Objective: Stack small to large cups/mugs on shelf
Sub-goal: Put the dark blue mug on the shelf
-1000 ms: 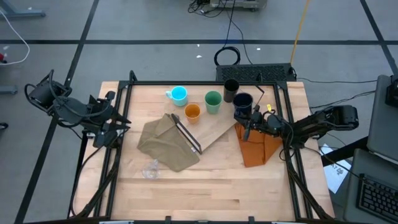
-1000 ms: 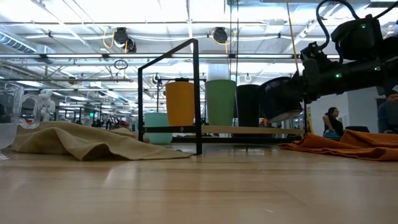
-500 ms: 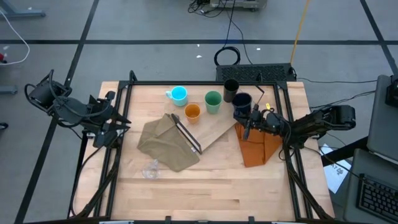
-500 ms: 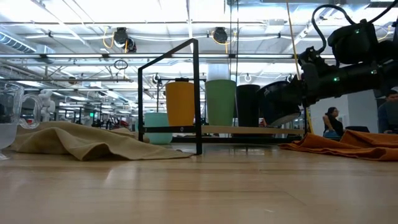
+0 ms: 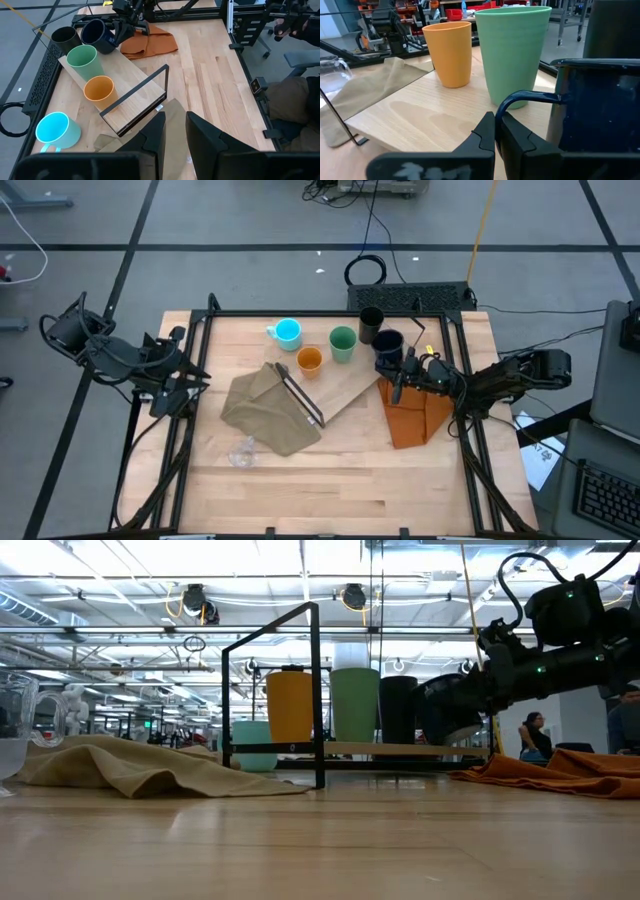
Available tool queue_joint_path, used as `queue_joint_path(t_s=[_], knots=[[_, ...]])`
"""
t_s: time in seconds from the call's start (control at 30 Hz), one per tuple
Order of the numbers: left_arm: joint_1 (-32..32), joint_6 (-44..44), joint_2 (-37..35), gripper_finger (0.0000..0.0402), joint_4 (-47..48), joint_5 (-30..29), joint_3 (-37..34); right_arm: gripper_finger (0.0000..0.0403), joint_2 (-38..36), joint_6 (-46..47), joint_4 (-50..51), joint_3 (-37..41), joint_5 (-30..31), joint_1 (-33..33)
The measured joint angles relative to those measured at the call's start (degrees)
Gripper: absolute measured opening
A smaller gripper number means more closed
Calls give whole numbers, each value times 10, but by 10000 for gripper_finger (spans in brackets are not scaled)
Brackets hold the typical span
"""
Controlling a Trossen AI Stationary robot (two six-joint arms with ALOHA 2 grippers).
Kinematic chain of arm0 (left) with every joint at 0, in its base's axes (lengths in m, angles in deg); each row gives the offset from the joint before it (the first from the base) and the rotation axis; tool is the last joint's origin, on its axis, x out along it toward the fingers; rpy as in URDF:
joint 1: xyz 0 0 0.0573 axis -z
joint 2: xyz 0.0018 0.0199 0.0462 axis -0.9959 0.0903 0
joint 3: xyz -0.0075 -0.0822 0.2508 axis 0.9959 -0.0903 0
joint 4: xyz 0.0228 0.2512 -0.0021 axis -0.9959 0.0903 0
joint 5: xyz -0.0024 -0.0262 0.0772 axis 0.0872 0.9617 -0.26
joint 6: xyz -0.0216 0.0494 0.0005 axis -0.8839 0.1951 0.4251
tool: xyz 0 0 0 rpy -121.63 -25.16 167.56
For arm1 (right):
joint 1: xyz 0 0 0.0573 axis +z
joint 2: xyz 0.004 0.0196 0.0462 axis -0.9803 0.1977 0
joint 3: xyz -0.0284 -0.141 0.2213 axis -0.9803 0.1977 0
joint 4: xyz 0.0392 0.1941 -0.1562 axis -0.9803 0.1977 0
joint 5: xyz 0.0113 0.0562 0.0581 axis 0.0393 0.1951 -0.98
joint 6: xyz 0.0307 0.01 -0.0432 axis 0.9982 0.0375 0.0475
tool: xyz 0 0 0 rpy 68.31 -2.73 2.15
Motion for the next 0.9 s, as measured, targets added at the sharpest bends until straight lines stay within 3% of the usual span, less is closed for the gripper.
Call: queue_joint_path(t_s=[0.33,0.9], knots=[[0,-3,0,74,-1,0,0,1,0,2,0,0,0,0],[0,-6,0,74,-2,0,0,56,0,18,5,0,1,0]])
